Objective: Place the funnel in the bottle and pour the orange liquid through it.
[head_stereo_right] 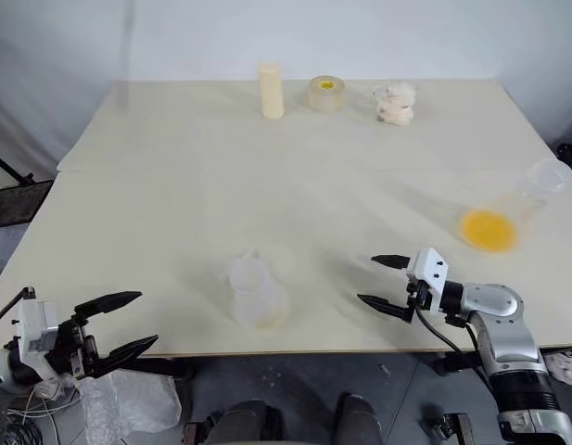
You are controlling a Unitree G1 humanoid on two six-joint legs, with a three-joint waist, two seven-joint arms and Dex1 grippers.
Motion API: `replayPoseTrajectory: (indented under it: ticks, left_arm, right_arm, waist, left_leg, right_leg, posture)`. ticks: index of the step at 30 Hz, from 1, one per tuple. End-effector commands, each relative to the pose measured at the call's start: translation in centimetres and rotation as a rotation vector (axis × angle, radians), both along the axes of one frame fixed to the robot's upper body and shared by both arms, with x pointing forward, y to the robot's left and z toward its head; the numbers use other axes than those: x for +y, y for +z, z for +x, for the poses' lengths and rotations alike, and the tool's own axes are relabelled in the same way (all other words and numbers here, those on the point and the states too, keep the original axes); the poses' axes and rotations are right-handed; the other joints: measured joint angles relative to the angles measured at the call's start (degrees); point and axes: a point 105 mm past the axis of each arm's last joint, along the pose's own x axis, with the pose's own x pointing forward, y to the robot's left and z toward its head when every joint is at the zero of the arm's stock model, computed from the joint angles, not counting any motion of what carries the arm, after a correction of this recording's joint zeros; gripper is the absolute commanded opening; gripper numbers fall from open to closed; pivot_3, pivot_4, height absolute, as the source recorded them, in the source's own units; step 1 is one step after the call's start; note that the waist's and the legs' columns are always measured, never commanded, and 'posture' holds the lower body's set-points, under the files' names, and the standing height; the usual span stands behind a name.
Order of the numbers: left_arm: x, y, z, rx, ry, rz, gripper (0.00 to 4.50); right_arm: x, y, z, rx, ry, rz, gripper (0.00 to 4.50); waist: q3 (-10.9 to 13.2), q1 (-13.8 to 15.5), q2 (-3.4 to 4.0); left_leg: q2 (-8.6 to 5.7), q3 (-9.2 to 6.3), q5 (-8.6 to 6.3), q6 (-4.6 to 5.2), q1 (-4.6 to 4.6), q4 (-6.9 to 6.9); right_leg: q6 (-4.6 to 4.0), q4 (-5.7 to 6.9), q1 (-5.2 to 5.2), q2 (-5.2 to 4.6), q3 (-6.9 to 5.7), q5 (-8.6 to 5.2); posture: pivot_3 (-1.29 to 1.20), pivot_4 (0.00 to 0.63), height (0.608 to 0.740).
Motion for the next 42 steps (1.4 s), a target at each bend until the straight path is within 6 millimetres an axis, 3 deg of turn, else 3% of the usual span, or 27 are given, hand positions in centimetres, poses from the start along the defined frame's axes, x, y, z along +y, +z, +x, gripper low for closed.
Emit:
replayPoseTrajectory:
  ticks: [1, 5, 11, 17, 27, 30, 35, 42]
  left_arm:
    - [-2.8, 2.1, 0.8, -0.081, -0.104, -0.004, 4.5]
    - [-5.4, 3.5, 2.1, -0.136, -0.179, -0.006, 4.5]
    - [-8.3, 3.5, 3.5, -0.152, -0.29, -0.016, 4.5]
    - [-10.2, 3.5, 4.4, -0.158, -0.355, -0.038, 4.5]
    - [-12.7, 3.2, 5.3, -0.155, -0.441, -0.084, 4.5]
    - [-12.8, 3.0, 5.5, -0.126, -0.427, -0.095, 3.92]
    - [-13.0, 3.1, 5.3, -0.11, -0.44, -0.12, 2.36]
    - [-13.8, 3.8, 5.7, -0.134, -0.451, -0.161, 2.34]
  right_arm:
    - [0.2, 1.0, -0.2, -0.045, 0.025, 0.005, 4.48]
    - [0.5, 1.6, -1.0, -0.04, 0.05, 0.021, 4.48]
    - [1.4, 2.9, -2.2, -0.024, 0.085, 0.087, 4.48]
    - [1.7, 4.0, -2.4, -0.046, 0.061, 0.119, 4.48]
    - [1.6, 3.9, -2.9, -0.048, 0.035, 0.112, 4.48]
    - [1.5, 4.0, -2.9, -0.051, 0.03, 0.111, 4.5]
    - [1.4, 4.0, -2.8, -0.057, 0.025, 0.11, 4.5]
    - [1.3, 4.1, -2.7, -0.063, 0.021, 0.108, 4.5]
  waist:
    - [0.0, 0.1, 0.0]
    - [0.0, 0.0, 0.0]
    - [0.0, -0.1, 0.0]
    - [0.0, 0.1, 0.0]
    - [0.0, 0.1, -0.02]
    - [0.0, 0.1, -0.03]
    - [0.0, 0.2, -0.03]
    - [0.0, 0.2, -0.04]
  left_leg:
    - [0.0, 0.0, 0.0, 0.0, 0.0, 0.01]
    - [-0.02, -0.02, 0.0, 0.0, 0.02, 0.01]
    - [-0.2, 0.0, 0.01, -0.02, 0.02, -0.01]
    - [-0.23, 0.0, 0.01, -0.02, 0.02, 0.02]
    - [-0.27, 0.0, 0.01, -0.02, 0.0, 0.04]
    - [-0.27, 0.01, 0.01, -0.02, -0.01, 0.04]
    - [-0.26, -0.01, 0.01, -0.02, 0.0, 0.05]
    - [-0.26, -0.02, 0.01, -0.02, -0.01, 0.07]
  right_leg:
    - [0.0, 0.01, 0.0, 0.0, 0.01, 0.0]
    - [0.0, 0.05, 0.01, 0.0, 0.0, 0.0]
    - [0.01, 0.06, -0.01, 0.05, -0.06, 0.01]
    - [0.01, 0.06, 0.0, 0.05, -0.05, 0.01]
    - [0.03, 0.06, 0.01, 0.05, -0.07, 0.01]
    - [0.03, 0.05, 0.0, 0.05, -0.07, 0.02]
    - [0.03, 0.05, 0.02, 0.04, -0.07, 0.02]
    - [0.03, 0.05, 0.02, 0.05, -0.07, 0.02]
  posture:
    - [0.0, 0.15, 0.74]
    - [0.0, 0.15, 0.74]
    - [0.0, 0.15, 0.74]
    - [0.0, 0.15, 0.74]
    - [0.0, 0.15, 0.74]
    - [0.0, 0.15, 0.74]
    - [0.0, 0.15, 0.74]
    - [0.0, 0.15, 0.74]
